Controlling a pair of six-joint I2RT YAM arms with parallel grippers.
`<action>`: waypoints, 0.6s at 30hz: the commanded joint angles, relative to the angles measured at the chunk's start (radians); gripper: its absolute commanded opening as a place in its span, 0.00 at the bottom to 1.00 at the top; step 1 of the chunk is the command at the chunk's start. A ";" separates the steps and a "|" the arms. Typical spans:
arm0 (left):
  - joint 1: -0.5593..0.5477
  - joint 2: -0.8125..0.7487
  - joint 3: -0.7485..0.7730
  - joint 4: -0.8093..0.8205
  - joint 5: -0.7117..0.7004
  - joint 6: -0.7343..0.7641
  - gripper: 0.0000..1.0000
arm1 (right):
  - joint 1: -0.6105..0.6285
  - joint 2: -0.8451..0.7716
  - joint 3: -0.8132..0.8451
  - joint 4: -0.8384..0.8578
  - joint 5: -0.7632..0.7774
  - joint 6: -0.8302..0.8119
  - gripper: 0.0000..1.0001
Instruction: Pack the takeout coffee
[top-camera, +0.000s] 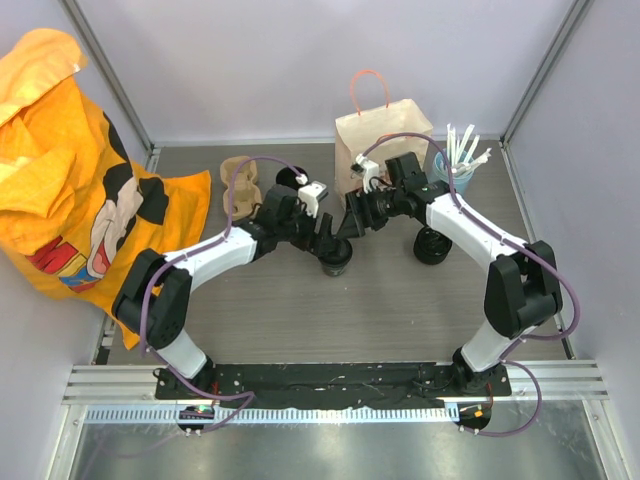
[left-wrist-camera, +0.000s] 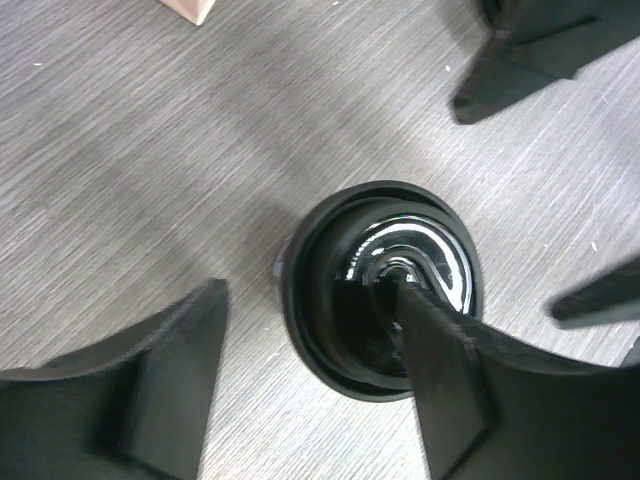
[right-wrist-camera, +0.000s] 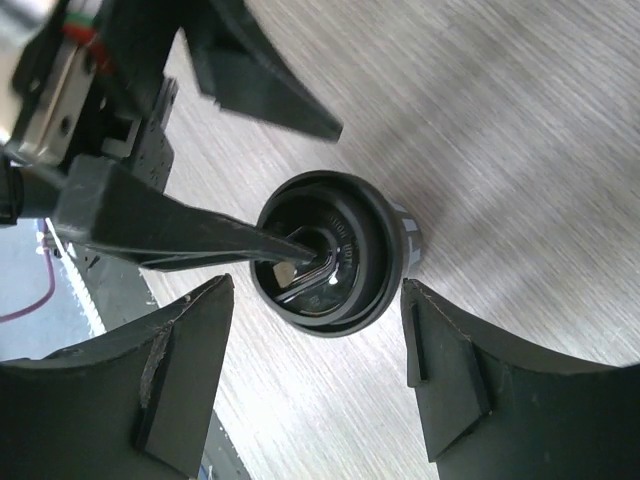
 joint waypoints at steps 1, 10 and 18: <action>0.017 0.054 -0.042 -0.186 -0.132 0.084 0.75 | -0.002 -0.066 0.035 -0.030 -0.046 -0.043 0.74; 0.031 0.025 -0.011 -0.190 -0.054 0.087 0.95 | -0.002 -0.113 0.013 -0.070 -0.050 -0.127 0.78; 0.037 -0.018 0.014 -0.184 0.010 0.089 1.00 | -0.004 -0.136 -0.005 -0.077 -0.053 -0.167 0.82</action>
